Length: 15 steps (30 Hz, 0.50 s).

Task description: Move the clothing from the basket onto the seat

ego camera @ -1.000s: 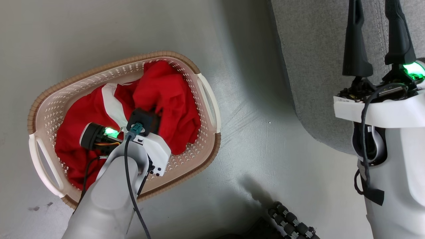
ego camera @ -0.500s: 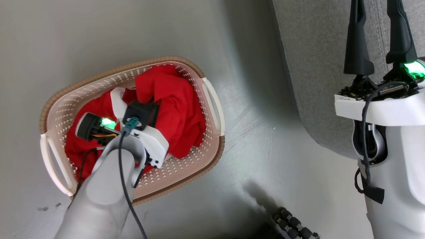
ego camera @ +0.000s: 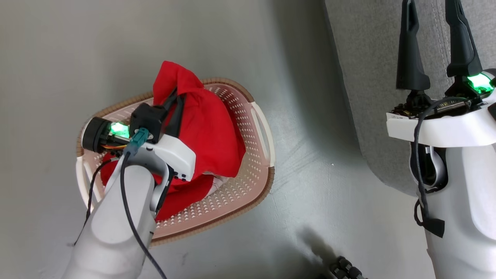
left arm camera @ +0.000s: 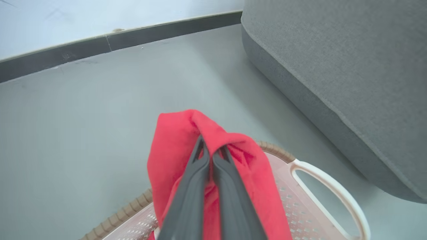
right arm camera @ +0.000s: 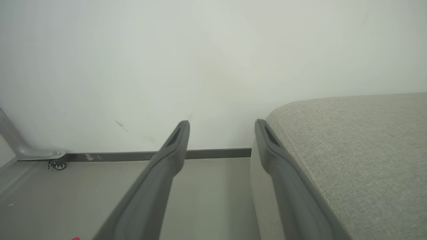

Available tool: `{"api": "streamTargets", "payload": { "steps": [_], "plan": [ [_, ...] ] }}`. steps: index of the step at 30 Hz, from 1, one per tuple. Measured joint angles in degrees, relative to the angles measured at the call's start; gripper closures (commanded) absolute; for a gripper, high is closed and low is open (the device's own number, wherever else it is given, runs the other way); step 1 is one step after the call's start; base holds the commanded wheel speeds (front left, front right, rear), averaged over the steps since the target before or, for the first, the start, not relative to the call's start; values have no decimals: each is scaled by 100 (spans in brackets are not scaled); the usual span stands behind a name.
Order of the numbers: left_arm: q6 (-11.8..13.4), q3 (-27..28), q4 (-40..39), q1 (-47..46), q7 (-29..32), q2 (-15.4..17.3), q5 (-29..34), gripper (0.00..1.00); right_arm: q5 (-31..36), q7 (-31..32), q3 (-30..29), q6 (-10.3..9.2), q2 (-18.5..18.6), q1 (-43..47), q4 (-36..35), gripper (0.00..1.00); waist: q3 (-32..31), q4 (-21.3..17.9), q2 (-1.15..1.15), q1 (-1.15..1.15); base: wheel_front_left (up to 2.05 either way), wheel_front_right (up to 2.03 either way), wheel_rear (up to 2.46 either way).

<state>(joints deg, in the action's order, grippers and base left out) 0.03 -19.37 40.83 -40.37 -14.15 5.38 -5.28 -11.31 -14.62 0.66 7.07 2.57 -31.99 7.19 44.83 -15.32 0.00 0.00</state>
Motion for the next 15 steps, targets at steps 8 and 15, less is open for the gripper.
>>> {"api": "streamTargets", "payload": {
  "steps": [8,15],
  "plan": [
    [57,170,-835,472,-1,7,-116,100,153,0,-20,0,13,31,91,0,-320,189,0,0,0,0,0],
    [149,405,-1524,769,-2,63,-166,100,180,0,0,0,21,151,189,0,-646,350,0,0,0,0,0]
  ]
}}
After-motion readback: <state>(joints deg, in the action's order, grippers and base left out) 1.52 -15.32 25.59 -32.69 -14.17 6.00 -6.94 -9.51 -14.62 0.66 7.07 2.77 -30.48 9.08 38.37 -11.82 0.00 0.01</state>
